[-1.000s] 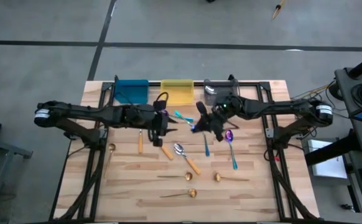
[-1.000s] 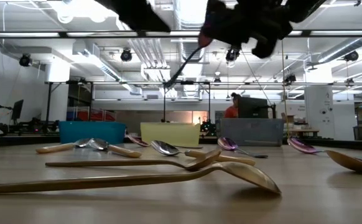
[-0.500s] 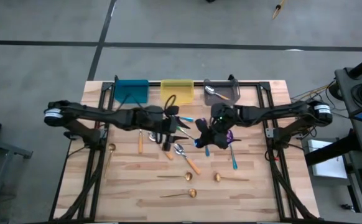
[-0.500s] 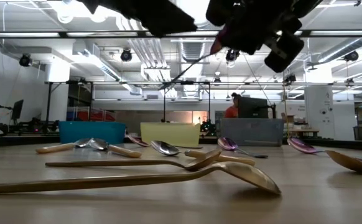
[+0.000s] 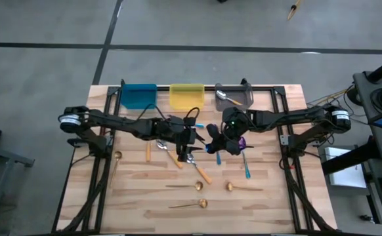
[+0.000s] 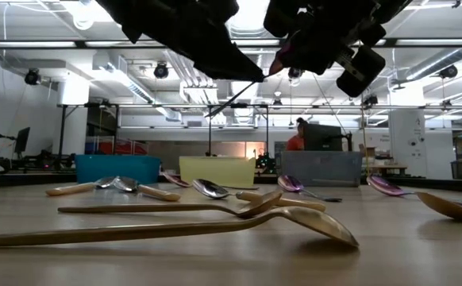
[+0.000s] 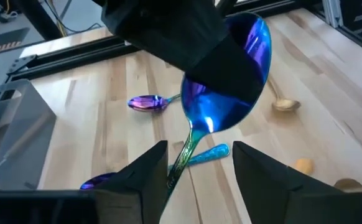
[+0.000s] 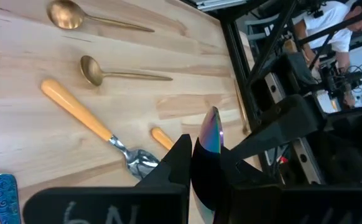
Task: Sort silverware by color (type)
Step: Put the blue spoon into the blue bin
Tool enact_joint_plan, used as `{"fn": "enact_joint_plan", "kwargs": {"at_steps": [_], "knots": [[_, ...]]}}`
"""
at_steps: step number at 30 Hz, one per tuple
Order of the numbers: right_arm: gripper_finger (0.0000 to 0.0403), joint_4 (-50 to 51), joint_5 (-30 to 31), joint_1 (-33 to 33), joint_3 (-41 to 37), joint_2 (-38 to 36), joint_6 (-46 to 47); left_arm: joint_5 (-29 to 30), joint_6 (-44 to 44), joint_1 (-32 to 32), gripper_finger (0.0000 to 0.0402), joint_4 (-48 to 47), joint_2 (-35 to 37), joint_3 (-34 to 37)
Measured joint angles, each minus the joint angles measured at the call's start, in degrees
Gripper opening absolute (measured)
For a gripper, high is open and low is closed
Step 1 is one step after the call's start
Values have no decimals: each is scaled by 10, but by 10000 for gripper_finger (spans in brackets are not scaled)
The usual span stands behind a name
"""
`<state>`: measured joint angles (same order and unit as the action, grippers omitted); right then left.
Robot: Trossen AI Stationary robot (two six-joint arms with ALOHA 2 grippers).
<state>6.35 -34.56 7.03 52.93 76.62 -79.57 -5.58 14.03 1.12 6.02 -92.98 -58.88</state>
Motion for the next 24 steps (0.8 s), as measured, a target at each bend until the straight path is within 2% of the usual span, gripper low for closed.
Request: {"fn": "enact_joint_plan", "kwargs": {"at_steps": [8,17,24], "knots": [[13,-1,0,0,0,0,0,1,-12,9,124,-6,-5,-3],[13,3,-4,0,0,0,0,0,-3,13,16,-11,-3,-3],[13,5,2,0,0,0,1,4,-12,14,1,-12,2,-3]]}}
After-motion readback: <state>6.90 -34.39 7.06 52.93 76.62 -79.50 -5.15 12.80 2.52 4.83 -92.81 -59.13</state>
